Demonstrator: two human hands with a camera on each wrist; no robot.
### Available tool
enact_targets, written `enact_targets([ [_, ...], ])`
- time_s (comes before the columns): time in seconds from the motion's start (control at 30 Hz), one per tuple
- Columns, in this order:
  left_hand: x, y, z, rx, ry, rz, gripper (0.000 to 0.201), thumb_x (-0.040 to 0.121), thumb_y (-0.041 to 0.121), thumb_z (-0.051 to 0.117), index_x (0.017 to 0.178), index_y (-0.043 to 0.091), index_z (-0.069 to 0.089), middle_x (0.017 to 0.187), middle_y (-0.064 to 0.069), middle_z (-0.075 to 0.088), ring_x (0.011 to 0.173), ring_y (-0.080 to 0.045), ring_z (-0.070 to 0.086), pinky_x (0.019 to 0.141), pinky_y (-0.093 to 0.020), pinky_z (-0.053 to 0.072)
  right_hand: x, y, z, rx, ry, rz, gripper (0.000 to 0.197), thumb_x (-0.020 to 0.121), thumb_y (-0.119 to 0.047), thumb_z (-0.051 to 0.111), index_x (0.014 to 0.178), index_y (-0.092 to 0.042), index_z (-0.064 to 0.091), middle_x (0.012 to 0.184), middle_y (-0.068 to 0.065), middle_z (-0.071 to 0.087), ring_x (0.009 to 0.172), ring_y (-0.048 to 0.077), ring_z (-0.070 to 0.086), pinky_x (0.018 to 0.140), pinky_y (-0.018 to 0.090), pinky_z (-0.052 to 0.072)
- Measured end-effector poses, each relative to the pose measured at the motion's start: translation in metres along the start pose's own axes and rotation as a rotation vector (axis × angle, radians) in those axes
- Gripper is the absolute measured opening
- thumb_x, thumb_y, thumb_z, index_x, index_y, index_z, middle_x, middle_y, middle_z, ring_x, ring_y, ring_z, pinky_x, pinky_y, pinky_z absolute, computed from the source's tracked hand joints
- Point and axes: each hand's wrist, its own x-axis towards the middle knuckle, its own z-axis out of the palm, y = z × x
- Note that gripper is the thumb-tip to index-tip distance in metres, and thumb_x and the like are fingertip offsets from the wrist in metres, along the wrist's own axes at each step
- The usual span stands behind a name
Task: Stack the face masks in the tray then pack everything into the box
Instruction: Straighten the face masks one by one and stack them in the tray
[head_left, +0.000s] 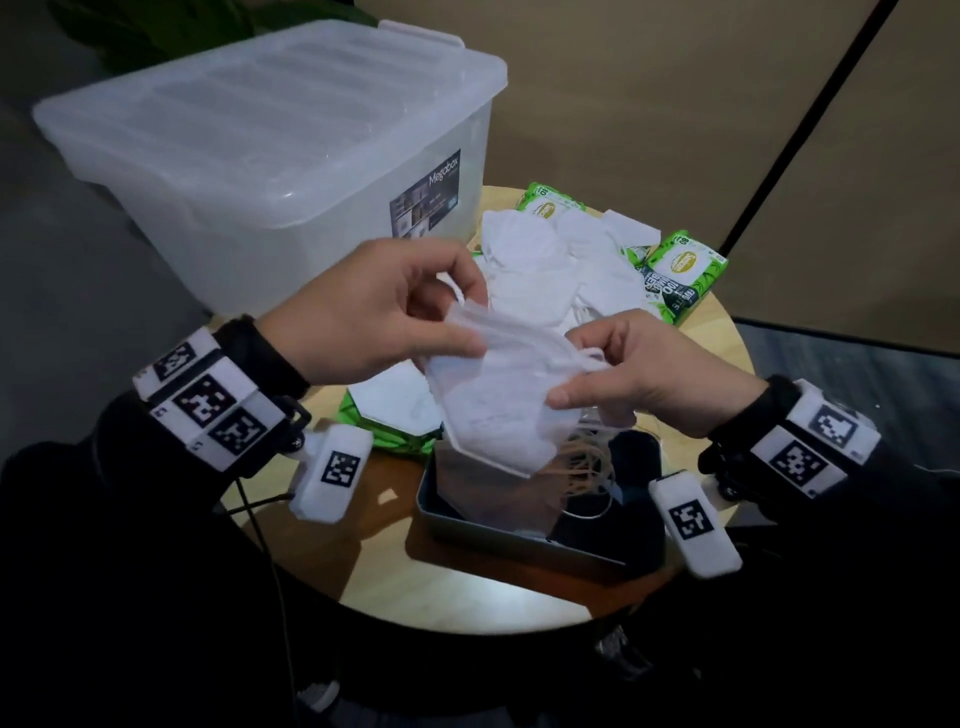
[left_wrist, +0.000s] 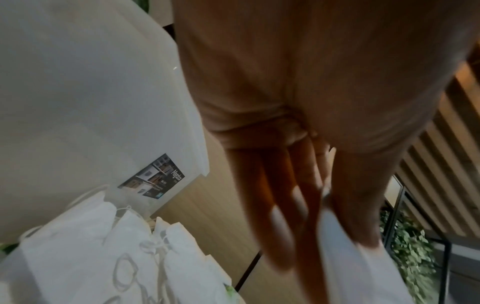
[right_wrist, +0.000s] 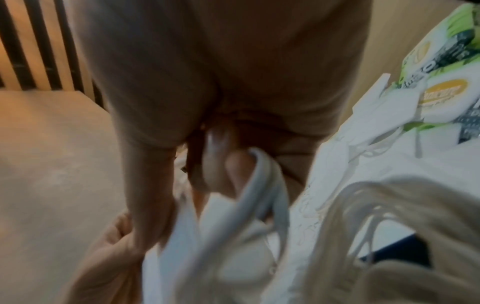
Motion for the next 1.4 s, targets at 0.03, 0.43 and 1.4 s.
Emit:
enact_targets([
  [0.03, -0.001, -0.003, 0.003, 0.050, -0.090, -0.061, 0.024, 0.082, 0.014, 0.085, 0.096, 0.011, 0.066, 0.069, -0.013, 0.069, 0.059, -0.016, 0.062, 0.059, -0.026, 0.052, -0.002, 0.003, -0.001, -0.061, -0.059, 0.054, 0.042, 0.070, -0.014, 0.088, 0.078, 0.013, 0.057, 0.057, 0.014, 0.042, 0.040, 0.018, 0.035, 0.043, 0.023, 0.033],
  [0.43, 0.009, -0.025, 0.045, 0.931, -0.510, -0.164, 0.022, 0.077, 0.048, 0.081, 0.073, 0.030, 0.069, 0.067, 0.011, 0.062, 0.068, -0.009, 0.057, 0.066, -0.032, 0.054, 0.000, 0.031, -0.012, -0.466, -0.228, 0.244, 0.009, 0.083, -0.003, 0.081, 0.089, -0.009, 0.077, 0.072, 0.007, 0.075, 0.068, 0.019, 0.068, 0.070, 0.036, 0.052],
  [1.4, 0.081, -0.038, 0.002, 0.411, -0.054, -0.156, 0.007, 0.091, 0.023, 0.076, 0.085, 0.020, 0.074, 0.070, 0.004, 0.073, 0.064, -0.013, 0.073, 0.064, -0.034, 0.060, 0.061, 0.024, -0.061, 0.280, 0.514, 0.168, 0.012, 0.095, -0.013, 0.068, 0.104, -0.005, 0.070, 0.079, 0.010, 0.064, 0.061, 0.022, 0.061, 0.053, 0.030, 0.053],
])
